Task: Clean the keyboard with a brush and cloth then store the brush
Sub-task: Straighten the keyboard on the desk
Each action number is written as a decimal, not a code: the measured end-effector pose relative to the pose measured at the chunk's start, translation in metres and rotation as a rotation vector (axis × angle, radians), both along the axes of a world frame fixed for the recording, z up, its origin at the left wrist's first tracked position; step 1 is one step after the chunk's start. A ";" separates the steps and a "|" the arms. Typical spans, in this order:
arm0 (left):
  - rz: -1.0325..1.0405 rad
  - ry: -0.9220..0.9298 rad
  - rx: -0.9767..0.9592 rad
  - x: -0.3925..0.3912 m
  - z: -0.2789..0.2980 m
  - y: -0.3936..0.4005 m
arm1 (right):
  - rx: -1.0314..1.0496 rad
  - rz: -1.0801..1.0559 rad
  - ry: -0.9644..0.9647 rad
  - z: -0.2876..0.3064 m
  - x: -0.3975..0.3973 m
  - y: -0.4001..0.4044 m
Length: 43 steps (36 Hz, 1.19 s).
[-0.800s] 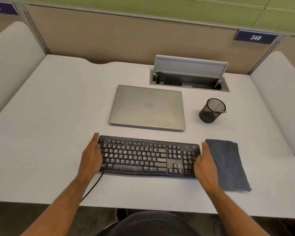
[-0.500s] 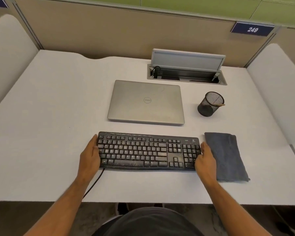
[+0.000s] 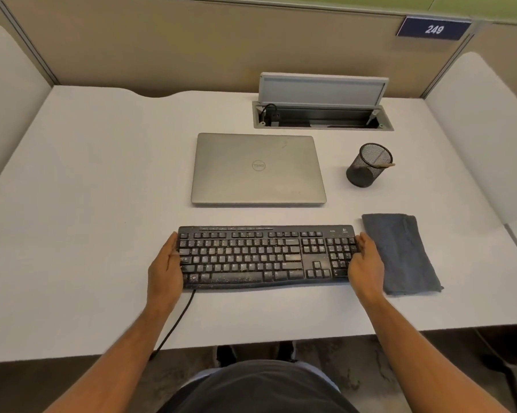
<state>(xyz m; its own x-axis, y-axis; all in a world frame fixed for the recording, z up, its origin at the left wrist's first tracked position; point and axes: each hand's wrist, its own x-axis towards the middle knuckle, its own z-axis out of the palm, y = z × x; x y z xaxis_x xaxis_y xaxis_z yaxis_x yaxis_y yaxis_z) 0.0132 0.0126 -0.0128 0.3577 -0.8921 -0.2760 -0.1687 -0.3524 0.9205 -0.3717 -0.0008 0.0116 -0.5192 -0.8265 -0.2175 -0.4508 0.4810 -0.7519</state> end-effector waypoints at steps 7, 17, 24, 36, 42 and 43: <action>-0.050 -0.069 -0.015 0.000 0.003 0.002 | 0.003 0.049 0.052 -0.005 -0.002 0.003; -0.045 -0.282 -0.008 -0.007 0.005 -0.008 | -0.054 0.116 0.136 -0.017 -0.009 -0.002; -0.063 -0.486 -0.070 -0.026 0.007 -0.039 | -0.087 0.179 0.185 -0.018 -0.019 -0.013; -0.412 -0.613 -0.187 -0.131 0.025 -0.115 | -0.111 0.281 0.328 -0.016 -0.054 -0.052; -0.524 -0.575 -0.212 -0.190 0.044 -0.148 | -0.176 0.257 0.361 -0.004 -0.072 -0.080; -0.543 -0.575 -0.219 -0.198 0.047 -0.153 | -0.183 0.262 0.377 -0.002 -0.076 -0.084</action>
<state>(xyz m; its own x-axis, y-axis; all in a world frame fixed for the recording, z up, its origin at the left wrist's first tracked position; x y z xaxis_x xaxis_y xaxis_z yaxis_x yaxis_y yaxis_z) -0.1850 -0.1404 0.0338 -0.1068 -0.9941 0.0193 -0.7306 0.0916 0.6766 -0.4473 -0.0852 0.0092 -0.3031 -0.9470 0.1065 -0.7960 0.1902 -0.5746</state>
